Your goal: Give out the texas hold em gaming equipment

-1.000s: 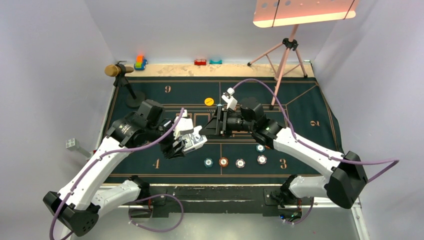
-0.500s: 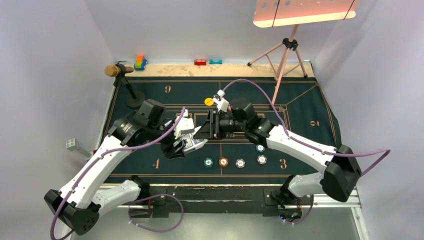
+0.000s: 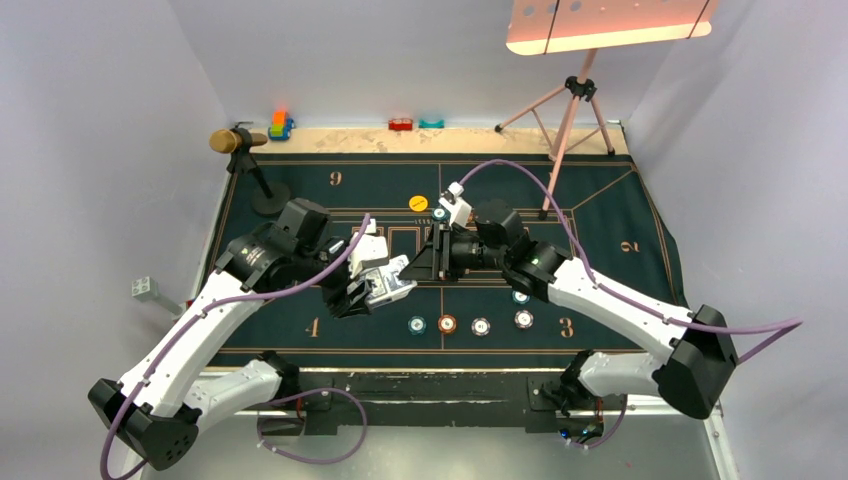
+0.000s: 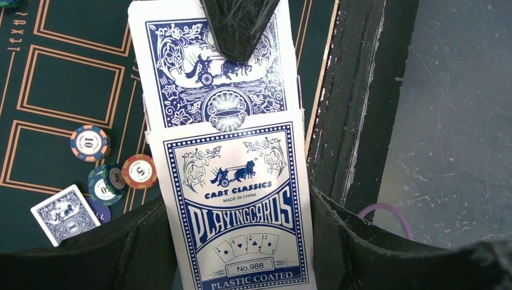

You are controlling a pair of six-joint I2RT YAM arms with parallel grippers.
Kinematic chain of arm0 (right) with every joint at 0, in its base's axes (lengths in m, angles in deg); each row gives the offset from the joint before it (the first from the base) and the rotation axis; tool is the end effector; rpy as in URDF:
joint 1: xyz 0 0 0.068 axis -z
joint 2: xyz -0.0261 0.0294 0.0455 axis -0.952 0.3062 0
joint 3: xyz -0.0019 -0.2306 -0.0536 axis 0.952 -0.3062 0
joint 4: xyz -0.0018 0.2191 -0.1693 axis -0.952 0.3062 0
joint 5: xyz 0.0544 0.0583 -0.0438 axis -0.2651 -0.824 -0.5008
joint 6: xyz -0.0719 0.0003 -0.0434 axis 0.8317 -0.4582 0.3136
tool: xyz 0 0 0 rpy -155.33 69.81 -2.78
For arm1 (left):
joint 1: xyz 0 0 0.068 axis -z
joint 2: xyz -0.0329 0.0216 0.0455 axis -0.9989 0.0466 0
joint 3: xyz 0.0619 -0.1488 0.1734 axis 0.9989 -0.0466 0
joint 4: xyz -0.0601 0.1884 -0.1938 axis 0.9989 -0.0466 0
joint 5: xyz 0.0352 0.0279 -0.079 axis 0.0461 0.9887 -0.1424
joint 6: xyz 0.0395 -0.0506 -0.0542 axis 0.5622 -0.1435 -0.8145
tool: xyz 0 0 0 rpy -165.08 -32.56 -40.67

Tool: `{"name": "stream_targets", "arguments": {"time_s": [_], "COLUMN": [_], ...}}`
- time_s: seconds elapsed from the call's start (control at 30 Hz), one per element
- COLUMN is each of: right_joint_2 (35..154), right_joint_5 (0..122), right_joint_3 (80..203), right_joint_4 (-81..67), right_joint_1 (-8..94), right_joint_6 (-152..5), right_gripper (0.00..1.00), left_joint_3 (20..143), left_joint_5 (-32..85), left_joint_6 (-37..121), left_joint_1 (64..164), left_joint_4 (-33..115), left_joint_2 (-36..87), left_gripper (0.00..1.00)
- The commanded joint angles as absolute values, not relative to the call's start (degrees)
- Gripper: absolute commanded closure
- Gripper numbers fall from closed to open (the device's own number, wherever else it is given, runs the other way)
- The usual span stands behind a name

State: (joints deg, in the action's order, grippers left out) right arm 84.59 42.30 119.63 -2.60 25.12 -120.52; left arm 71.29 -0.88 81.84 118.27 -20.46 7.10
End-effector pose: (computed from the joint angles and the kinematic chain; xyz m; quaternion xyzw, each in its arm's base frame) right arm 0.2097 0.2732 0.2553 -0.0808 0.8145 0.5387 0.1997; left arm 0.1752 -0.1548 0.2771 0.5273 0.7438 -0.2977 0.2832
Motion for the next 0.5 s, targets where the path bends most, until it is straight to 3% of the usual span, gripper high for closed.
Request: {"name": "stream_targets", "arguments": {"time_s": [0.0,0.4,0.47], "right_joint_2": [82.4,79.9,80.1], "right_joint_5": [43.7,43.8,42.7], "right_joint_3": [118.3,117.1,117.1], "right_joint_4": [-0.8,0.0,-1.5], "right_joint_1": [26.1,27.6,27.6], "right_joint_6": [-118.7,-118.8,-119.2], "right_gripper": [0.64,0.66,0.55], "left_joint_3": [74.6,74.5,74.3], "left_joint_5": [-3.6,-4.5,-4.9], "left_joint_6": [80.9,80.4,80.1], "left_joint_1": [118.3,118.2,118.1], "left_joint_4": [-19.9,-19.7,-19.5], "left_joint_2": [6.0,5.4,5.4], "left_gripper": [0.75,0.75,0.75]}}
